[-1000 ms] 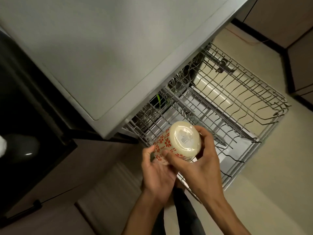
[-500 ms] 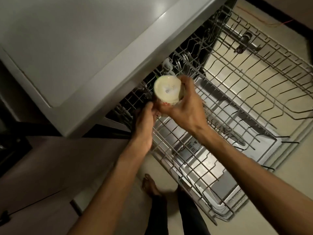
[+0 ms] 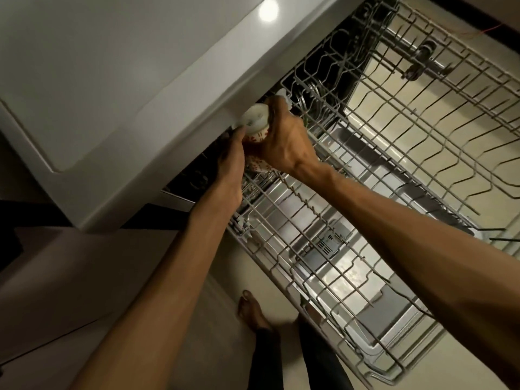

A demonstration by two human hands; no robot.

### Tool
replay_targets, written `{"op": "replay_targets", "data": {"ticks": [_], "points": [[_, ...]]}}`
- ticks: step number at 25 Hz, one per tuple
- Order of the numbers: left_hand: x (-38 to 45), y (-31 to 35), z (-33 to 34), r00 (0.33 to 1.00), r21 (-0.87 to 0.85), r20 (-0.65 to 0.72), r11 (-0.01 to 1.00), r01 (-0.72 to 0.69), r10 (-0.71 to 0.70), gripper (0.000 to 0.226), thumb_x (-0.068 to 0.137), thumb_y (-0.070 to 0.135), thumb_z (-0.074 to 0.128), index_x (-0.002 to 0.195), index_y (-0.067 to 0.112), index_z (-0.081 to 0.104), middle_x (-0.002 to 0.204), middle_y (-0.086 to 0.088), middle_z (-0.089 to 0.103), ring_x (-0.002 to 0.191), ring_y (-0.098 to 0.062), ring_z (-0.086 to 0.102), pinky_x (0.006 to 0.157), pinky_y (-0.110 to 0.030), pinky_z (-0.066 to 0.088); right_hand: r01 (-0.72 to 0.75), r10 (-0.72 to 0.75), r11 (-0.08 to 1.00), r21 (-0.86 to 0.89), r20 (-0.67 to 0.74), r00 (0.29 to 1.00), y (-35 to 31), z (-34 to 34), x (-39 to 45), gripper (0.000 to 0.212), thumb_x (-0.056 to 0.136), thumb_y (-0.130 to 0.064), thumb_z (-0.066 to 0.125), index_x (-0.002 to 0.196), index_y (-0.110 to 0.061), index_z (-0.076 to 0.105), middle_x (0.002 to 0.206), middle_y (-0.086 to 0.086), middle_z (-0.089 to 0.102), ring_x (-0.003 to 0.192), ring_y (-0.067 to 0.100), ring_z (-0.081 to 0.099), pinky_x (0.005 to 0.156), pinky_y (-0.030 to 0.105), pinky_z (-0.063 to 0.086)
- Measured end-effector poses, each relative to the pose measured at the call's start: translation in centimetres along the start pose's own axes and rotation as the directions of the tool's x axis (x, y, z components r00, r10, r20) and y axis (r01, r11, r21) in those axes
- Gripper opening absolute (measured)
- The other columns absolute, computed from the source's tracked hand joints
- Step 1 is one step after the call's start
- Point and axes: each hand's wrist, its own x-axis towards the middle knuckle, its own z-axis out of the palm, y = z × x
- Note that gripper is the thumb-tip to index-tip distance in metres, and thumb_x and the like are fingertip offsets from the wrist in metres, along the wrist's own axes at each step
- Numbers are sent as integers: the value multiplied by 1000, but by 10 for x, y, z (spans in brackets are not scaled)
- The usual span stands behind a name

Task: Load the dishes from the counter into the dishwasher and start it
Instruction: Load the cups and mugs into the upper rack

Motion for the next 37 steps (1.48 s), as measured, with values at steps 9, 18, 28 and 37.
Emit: {"op": "replay_targets", "data": {"ticks": [9,18,28,37], "points": [[3,6,-2,995,46,-13,994,-95,96,47,101,36,45,144,17,41,144,-8,48,126,-19,48,98,-28,41,50,-51,999,18,52,997,-3,3,22,82,72,-35,84,131,-3,37,123,10,63,108,23,65,86,22,53],[6,7,-3,990,63,-13,988,-140,141,47,102,34,44,145,16,40,145,-6,46,124,-17,48,94,-25,42,70,-71,995,67,12,997,1,7,24,84,72,-35,84,133,-2,36,122,9,63,107,19,64,85,19,53],[15,-1,-3,998,87,-32,995,-54,57,41,104,26,41,142,13,42,142,-9,49,114,-15,50,91,-26,42,30,-28,999,-20,67,997,11,18,24,71,74,-31,82,123,-2,39,117,12,62,102,24,65,82,31,57],[8,1,2,998,113,-63,993,-17,25,44,104,24,40,146,12,32,142,-11,47,125,-22,49,98,-29,44,126,-97,948,-292,112,989,7,17,17,62,75,-38,74,118,-5,44,100,8,63,75,24,60,61,34,51]]}}
